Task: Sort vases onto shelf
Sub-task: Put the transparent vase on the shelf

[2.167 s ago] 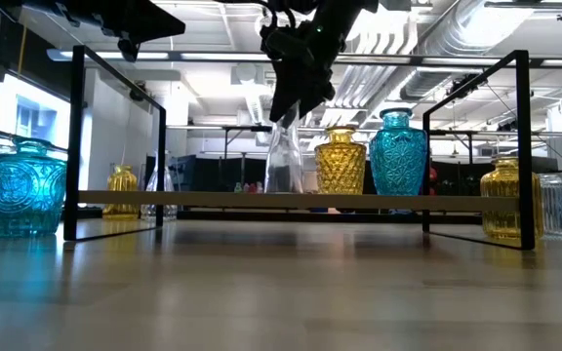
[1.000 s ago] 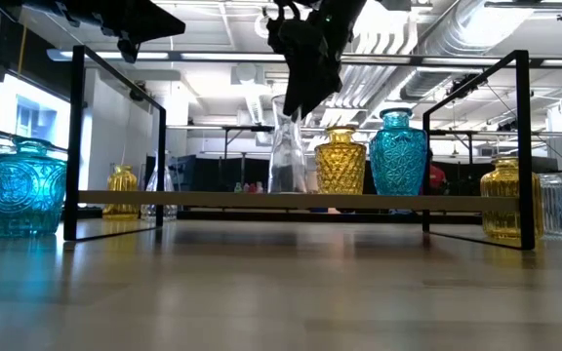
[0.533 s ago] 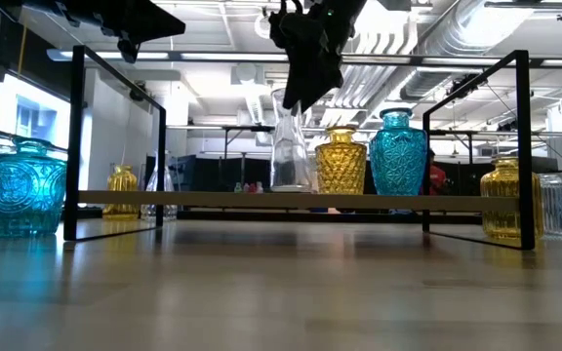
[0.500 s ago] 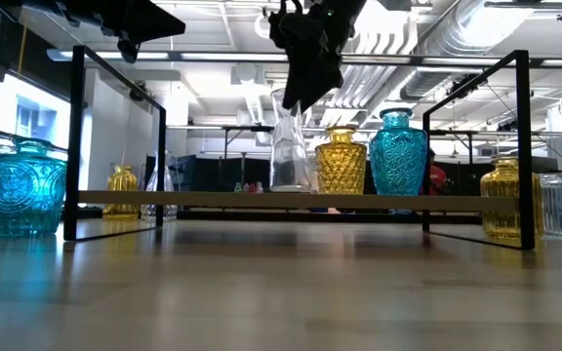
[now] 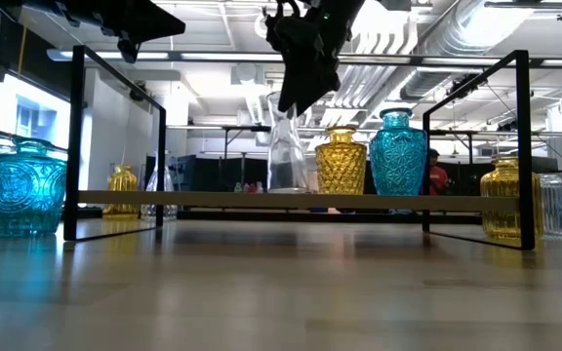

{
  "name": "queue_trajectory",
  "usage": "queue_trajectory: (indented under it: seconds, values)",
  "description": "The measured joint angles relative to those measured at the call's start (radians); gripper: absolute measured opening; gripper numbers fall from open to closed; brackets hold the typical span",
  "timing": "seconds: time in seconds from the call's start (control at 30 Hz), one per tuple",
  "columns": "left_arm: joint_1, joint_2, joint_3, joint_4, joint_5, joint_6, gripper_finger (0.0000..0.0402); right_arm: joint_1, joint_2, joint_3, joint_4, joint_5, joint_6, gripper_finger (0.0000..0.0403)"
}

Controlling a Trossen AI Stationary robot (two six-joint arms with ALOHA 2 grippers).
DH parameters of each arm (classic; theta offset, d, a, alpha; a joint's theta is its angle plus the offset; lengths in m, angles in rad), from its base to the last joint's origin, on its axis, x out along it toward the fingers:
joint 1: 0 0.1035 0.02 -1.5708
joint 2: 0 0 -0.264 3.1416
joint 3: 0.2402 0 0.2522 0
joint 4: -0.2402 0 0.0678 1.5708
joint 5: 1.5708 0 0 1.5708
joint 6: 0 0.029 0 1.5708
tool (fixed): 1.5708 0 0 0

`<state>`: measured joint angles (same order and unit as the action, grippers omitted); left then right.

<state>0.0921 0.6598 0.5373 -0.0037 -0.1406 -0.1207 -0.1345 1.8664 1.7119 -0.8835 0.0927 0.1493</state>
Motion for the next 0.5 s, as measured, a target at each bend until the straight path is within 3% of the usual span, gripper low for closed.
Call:
queue_trajectory:
  seconds: [0.3,0.5]
  values:
    - [0.0,0.0,0.0,0.0,0.0,-0.002,0.0,0.0,0.0,0.0,-0.001,0.001,0.0,0.022]
    - [0.0,0.0,0.0,0.0,0.0,-0.006,0.0,0.0,0.0,0.0,0.008,0.001,-0.001,0.0223]
